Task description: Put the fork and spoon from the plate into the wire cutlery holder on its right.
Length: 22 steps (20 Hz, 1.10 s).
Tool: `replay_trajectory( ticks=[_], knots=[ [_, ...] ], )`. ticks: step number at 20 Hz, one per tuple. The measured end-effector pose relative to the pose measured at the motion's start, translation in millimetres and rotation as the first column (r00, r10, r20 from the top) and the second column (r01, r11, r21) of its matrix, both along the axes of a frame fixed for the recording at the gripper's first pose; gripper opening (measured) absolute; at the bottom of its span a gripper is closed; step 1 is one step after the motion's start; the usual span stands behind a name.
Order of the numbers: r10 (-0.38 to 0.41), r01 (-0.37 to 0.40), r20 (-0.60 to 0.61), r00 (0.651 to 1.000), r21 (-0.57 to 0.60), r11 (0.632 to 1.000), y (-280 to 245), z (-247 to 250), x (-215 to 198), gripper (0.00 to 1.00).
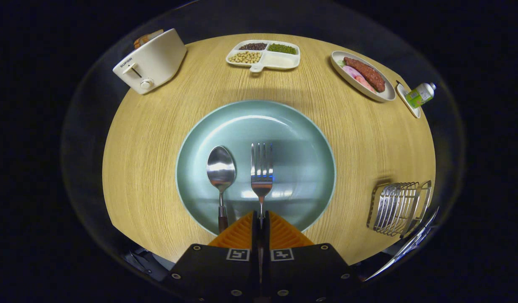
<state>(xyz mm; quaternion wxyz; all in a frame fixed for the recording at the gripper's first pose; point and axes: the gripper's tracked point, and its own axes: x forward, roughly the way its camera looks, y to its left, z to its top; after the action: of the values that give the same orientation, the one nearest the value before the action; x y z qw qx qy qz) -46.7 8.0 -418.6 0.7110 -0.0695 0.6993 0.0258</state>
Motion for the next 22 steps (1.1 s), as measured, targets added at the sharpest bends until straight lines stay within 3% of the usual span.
replay_trajectory(
  ticks=[7,13,22],
  knots=[
    [-0.019,0.025,0.128,0.992,-0.048,0.999,-45.9,74.6,10.2,0.04],
    [-0.06,0.077,0.174,0.983,-0.095,0.993,-116.2,123.6,-8.9,0.04],
    [-0.076,0.093,0.121,0.99,-0.143,0.985,-214.0,130.9,-35.8,0.04]
  ],
)
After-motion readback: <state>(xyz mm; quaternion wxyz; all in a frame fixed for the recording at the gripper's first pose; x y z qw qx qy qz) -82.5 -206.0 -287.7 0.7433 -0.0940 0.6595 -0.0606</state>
